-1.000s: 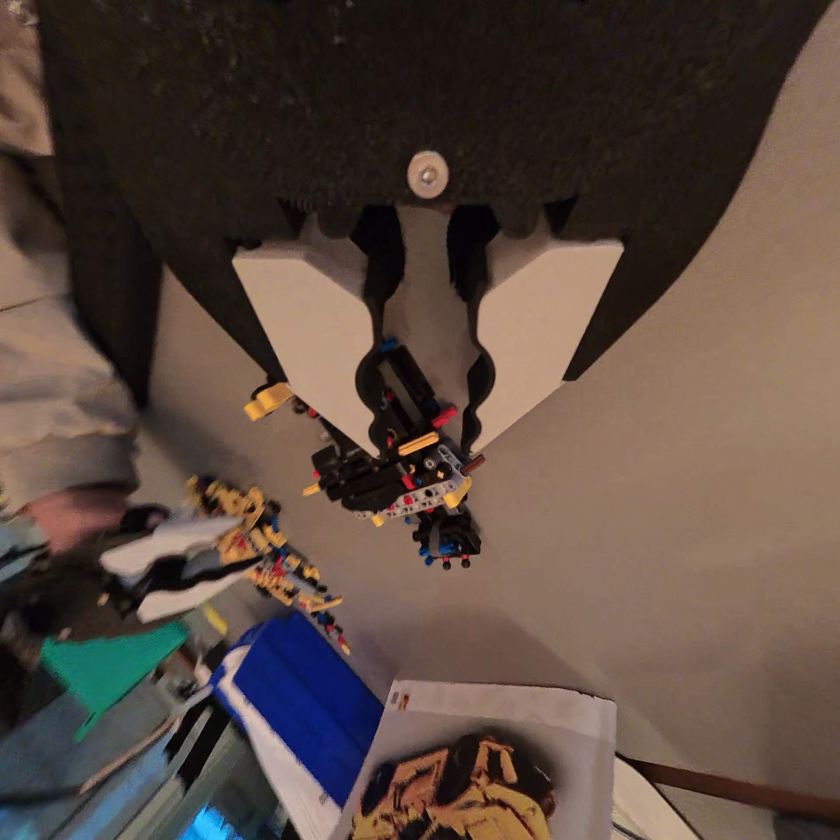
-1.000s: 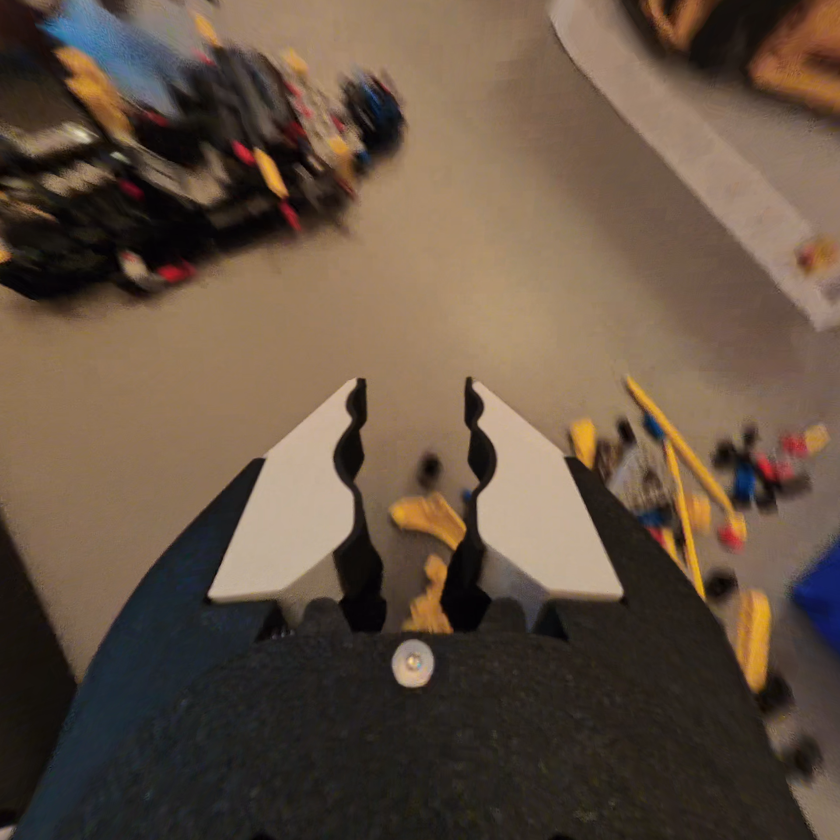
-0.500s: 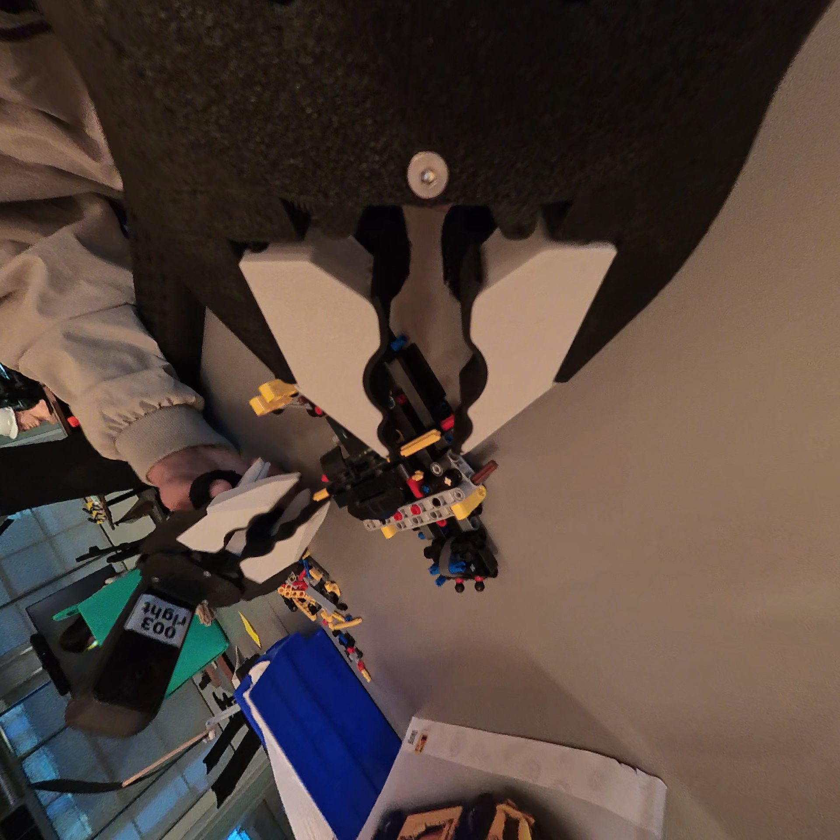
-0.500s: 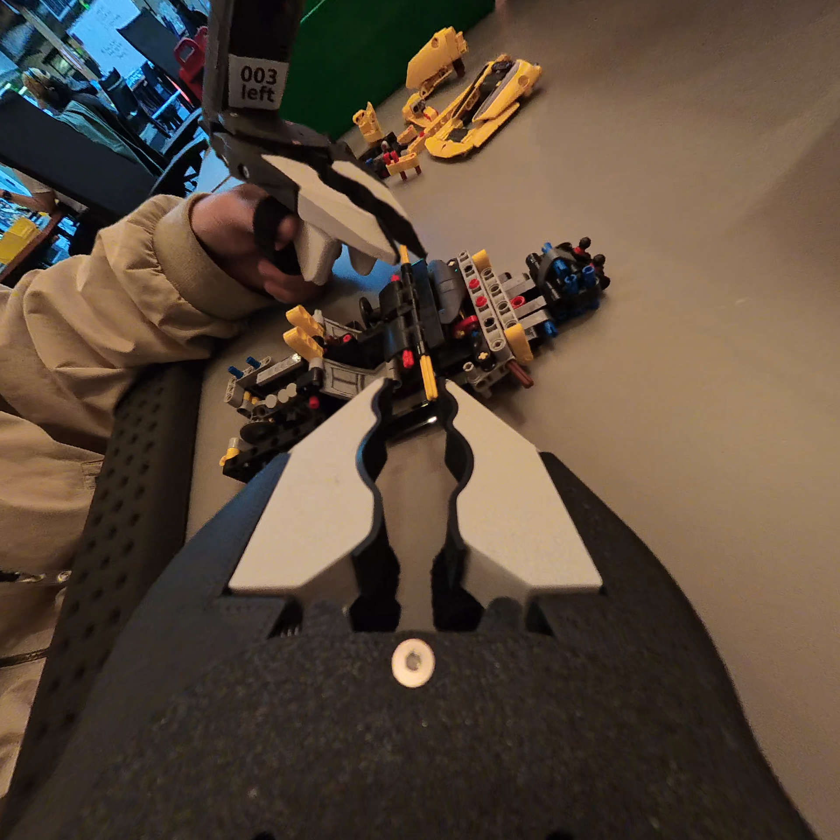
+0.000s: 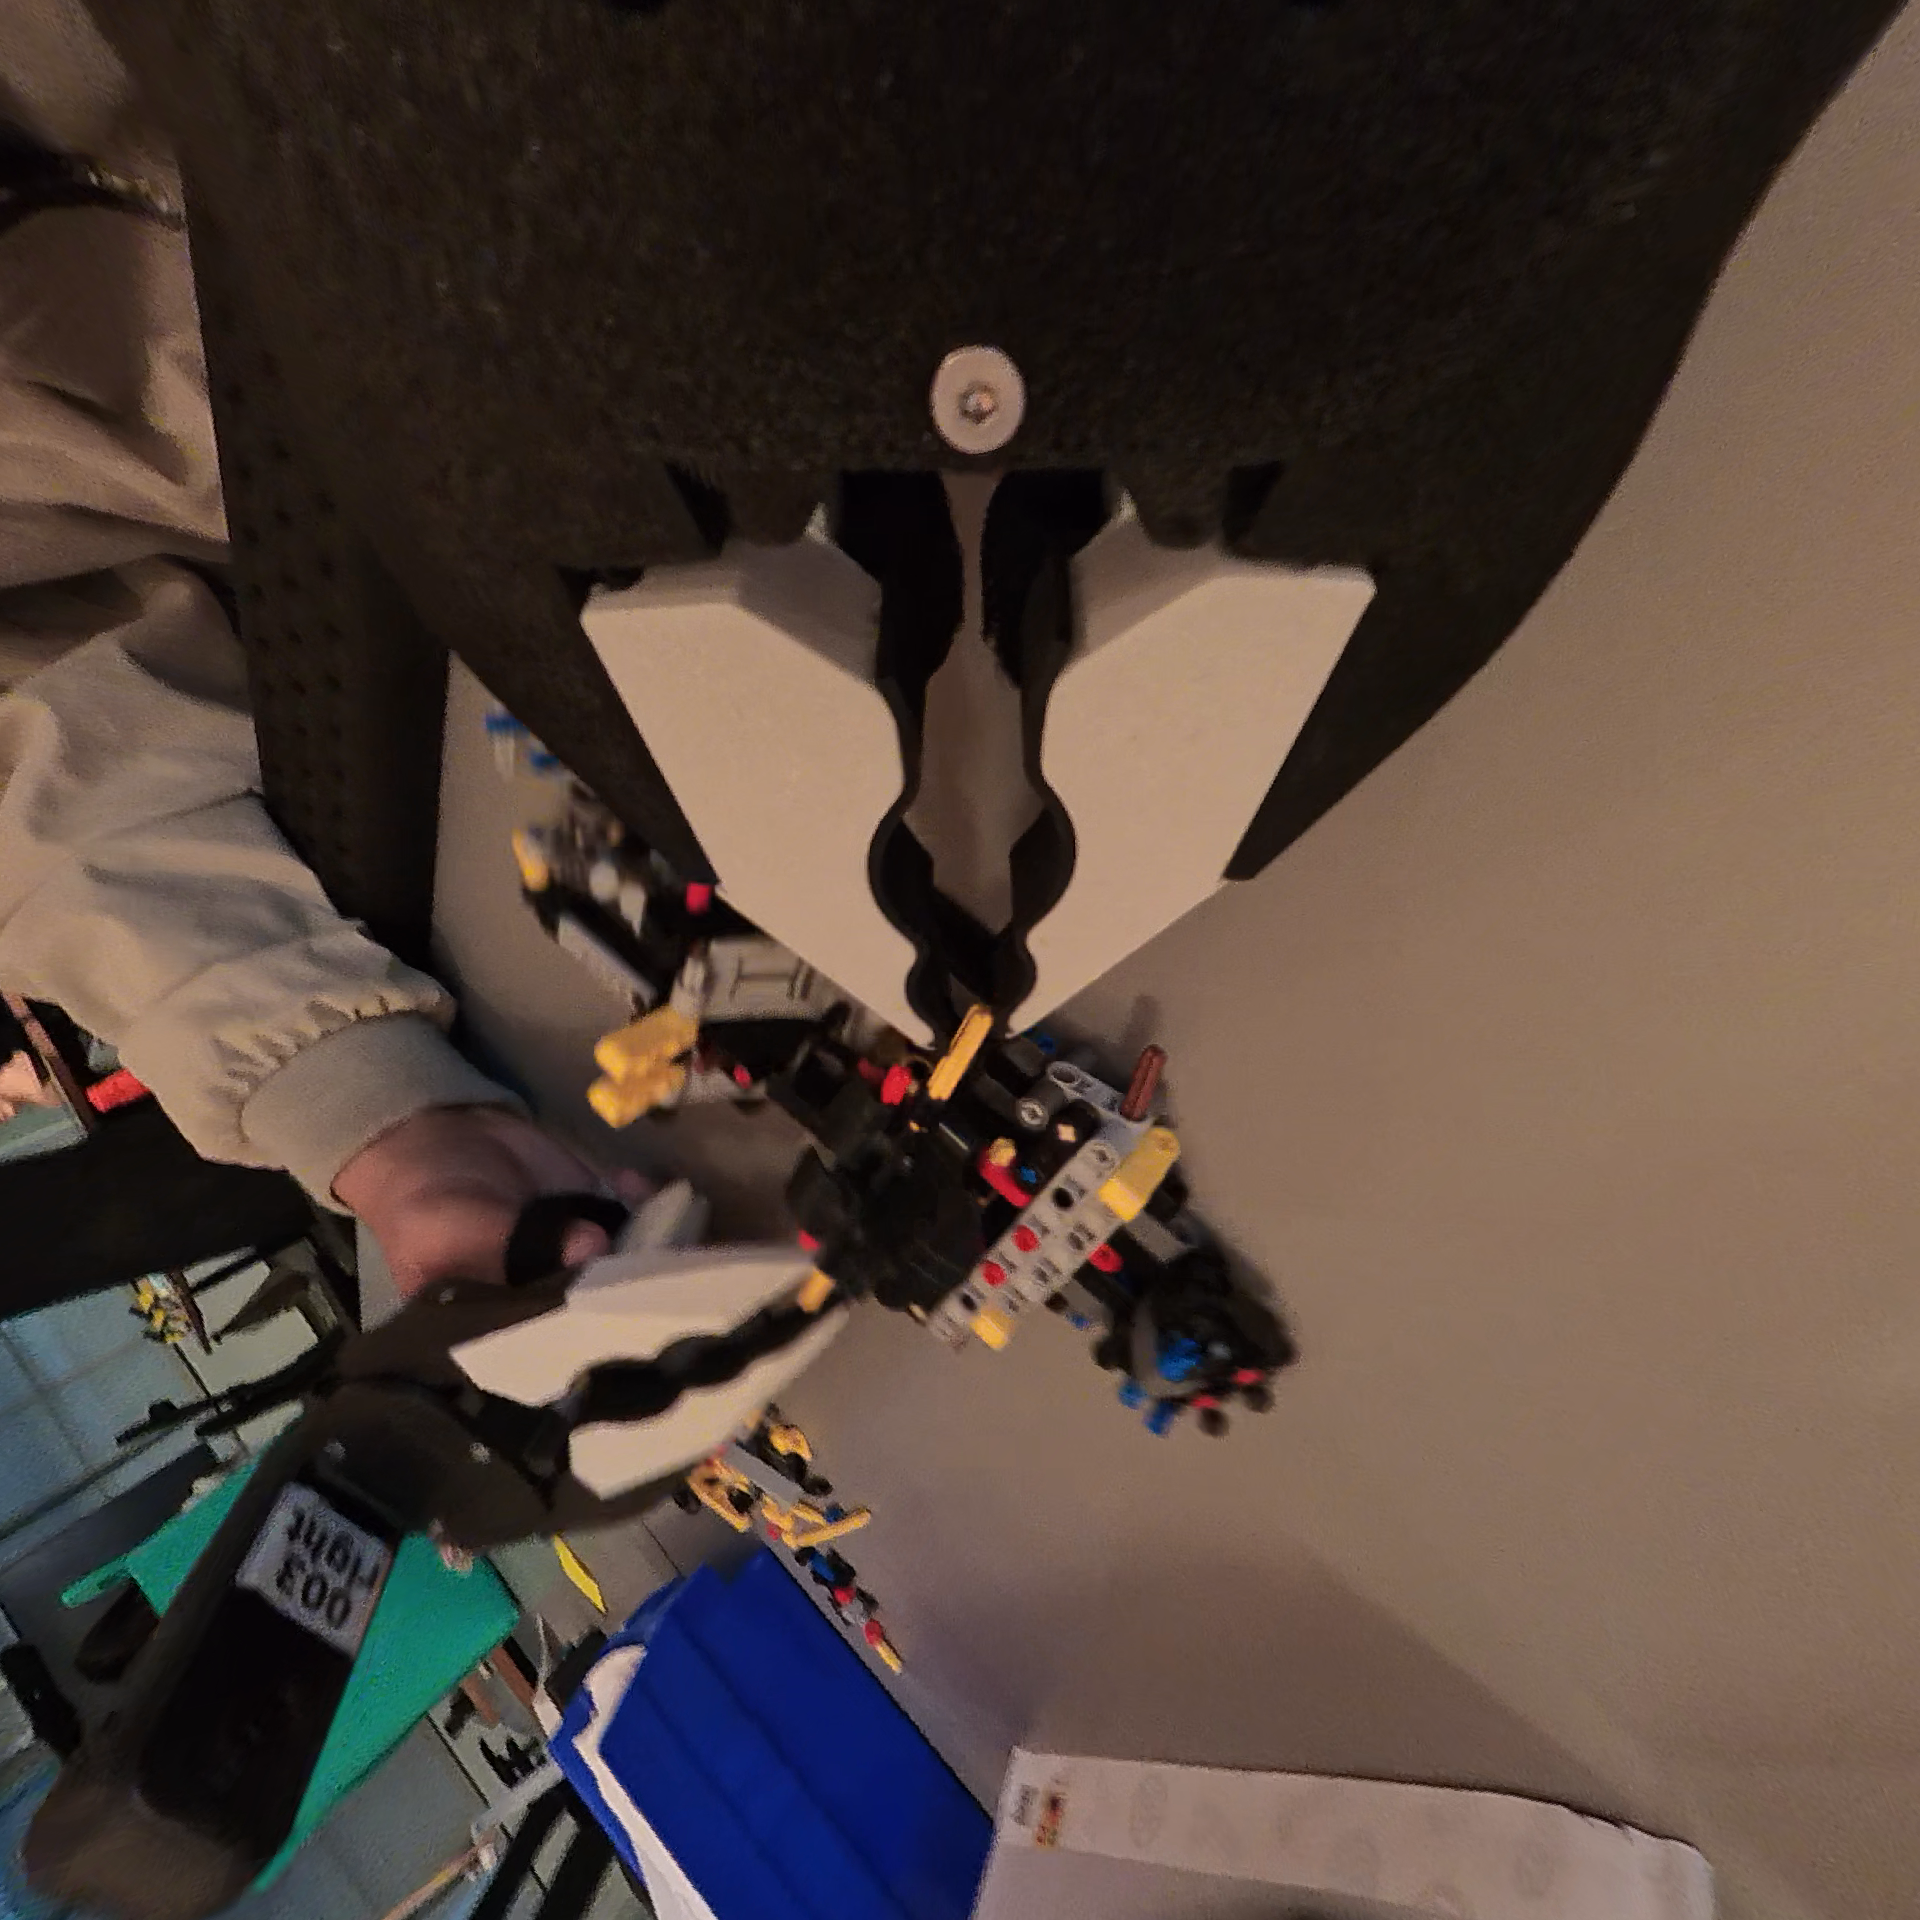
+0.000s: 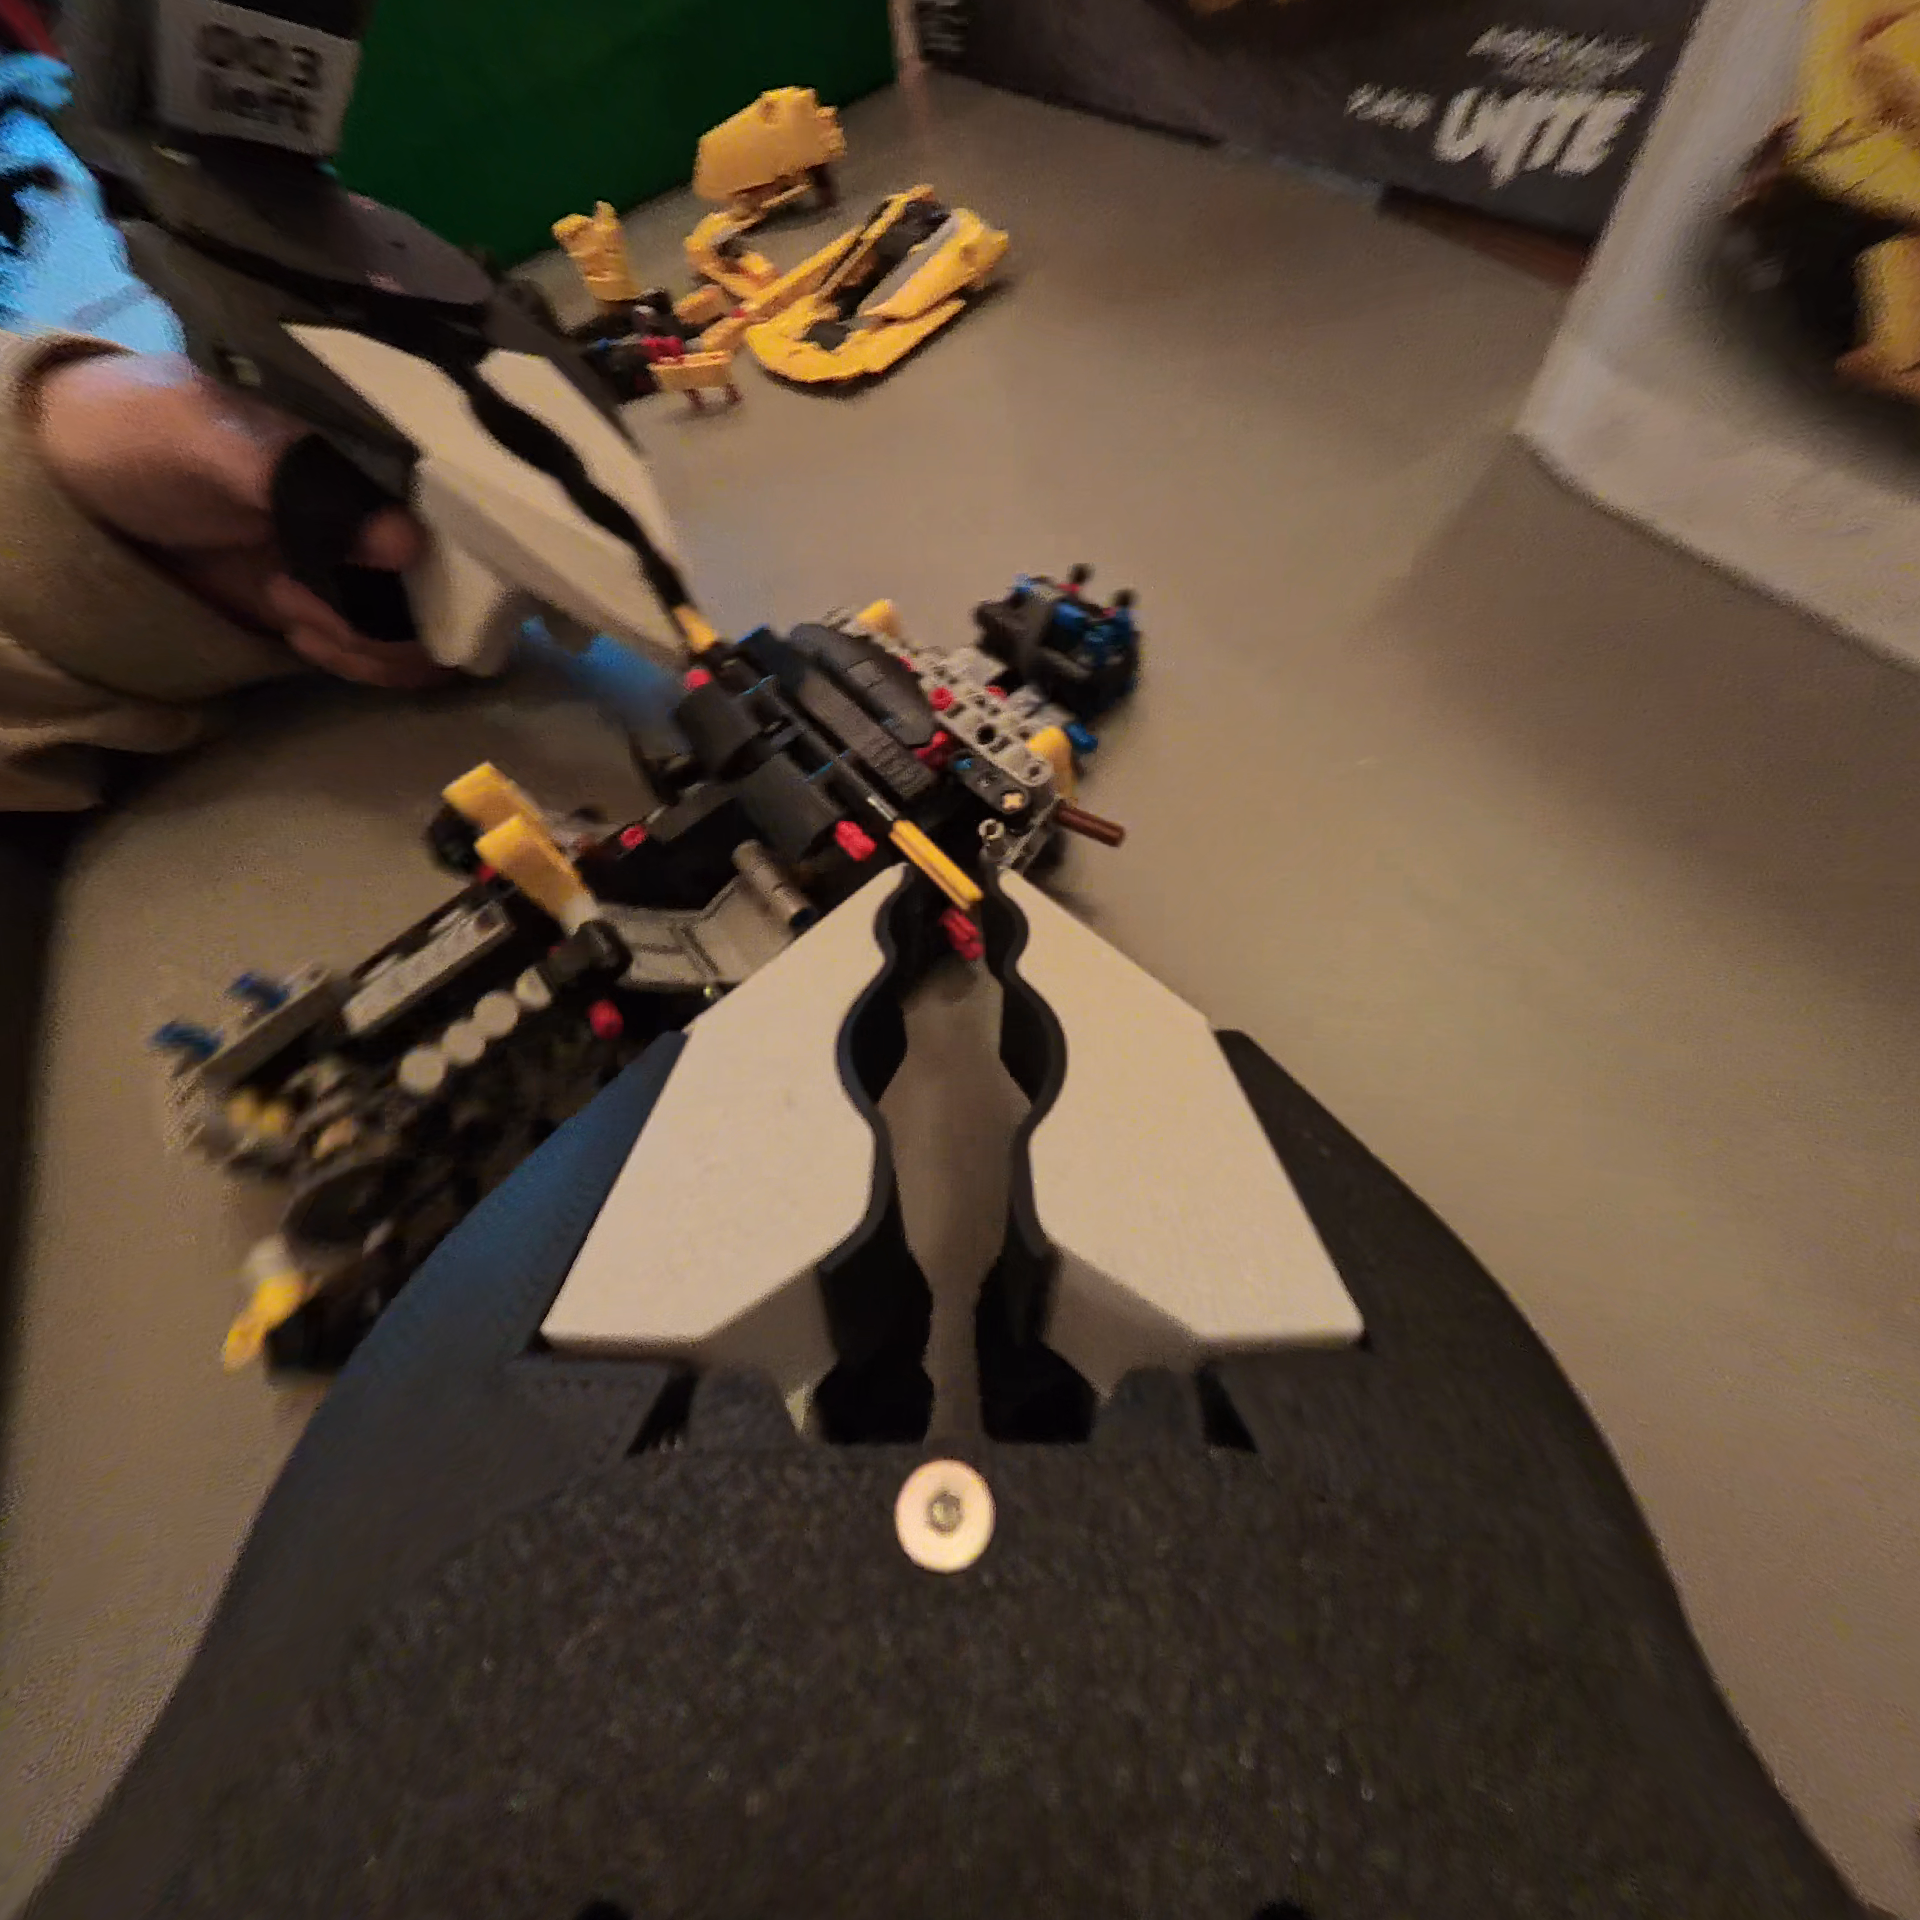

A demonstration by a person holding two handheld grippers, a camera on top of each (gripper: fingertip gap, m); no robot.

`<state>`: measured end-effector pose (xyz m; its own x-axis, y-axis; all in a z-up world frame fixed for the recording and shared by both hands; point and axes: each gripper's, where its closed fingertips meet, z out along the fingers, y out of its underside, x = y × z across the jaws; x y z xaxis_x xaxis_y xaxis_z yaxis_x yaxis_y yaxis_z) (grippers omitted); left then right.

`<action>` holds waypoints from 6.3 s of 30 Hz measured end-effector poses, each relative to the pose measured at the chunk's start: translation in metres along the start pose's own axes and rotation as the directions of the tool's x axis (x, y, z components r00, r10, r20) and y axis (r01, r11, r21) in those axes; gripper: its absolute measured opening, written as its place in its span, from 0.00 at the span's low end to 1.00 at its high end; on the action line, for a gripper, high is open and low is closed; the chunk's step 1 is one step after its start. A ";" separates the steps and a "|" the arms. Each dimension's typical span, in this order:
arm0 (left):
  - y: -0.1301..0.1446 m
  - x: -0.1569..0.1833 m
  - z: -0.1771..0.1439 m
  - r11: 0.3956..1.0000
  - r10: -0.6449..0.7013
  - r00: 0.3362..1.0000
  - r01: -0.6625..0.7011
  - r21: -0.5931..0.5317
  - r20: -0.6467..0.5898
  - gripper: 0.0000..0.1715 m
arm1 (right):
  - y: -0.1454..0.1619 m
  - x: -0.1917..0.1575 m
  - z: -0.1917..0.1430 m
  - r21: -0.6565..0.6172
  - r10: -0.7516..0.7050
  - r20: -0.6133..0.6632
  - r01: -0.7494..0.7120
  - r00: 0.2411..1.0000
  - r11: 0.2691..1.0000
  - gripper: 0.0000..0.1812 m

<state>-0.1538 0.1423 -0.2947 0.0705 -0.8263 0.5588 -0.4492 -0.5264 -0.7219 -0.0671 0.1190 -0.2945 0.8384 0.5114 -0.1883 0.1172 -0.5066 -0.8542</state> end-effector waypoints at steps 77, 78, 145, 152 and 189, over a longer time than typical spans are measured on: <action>0.011 0.022 0.018 0.853 0.523 0.829 -0.507 -0.127 0.201 0.04 | -0.019 0.022 -0.039 -0.037 -0.472 -0.444 0.511 0.762 0.859 0.13; 0.011 0.022 0.017 0.856 0.518 0.832 -0.502 -0.125 0.200 0.04 | -0.019 0.021 -0.039 -0.031 -0.468 -0.445 0.510 0.763 0.860 0.13; -0.011 0.034 0.061 0.905 0.426 0.899 -0.422 -0.061 0.098 0.25 | 0.004 -0.026 -0.012 -0.158 0.723 0.339 -0.722 0.601 0.674 0.16; -0.012 0.033 0.062 0.903 0.430 0.896 -0.426 -0.058 0.111 0.25 | 0.007 -0.016 -0.006 -0.152 0.771 0.280 -0.767 0.572 0.624 0.07; -0.014 0.064 0.018 0.877 0.479 0.875 -0.475 0.066 -0.070 0.19 | -0.043 -0.019 -0.038 0.256 -0.028 0.092 0.003 0.995 0.967 0.28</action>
<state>-0.1267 0.0933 -0.2560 -0.2160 -0.9612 0.1716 -0.3692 -0.0823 -0.9257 -0.0682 0.1049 -0.2361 0.7822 0.5871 -0.2084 -0.0202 -0.3105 -0.9504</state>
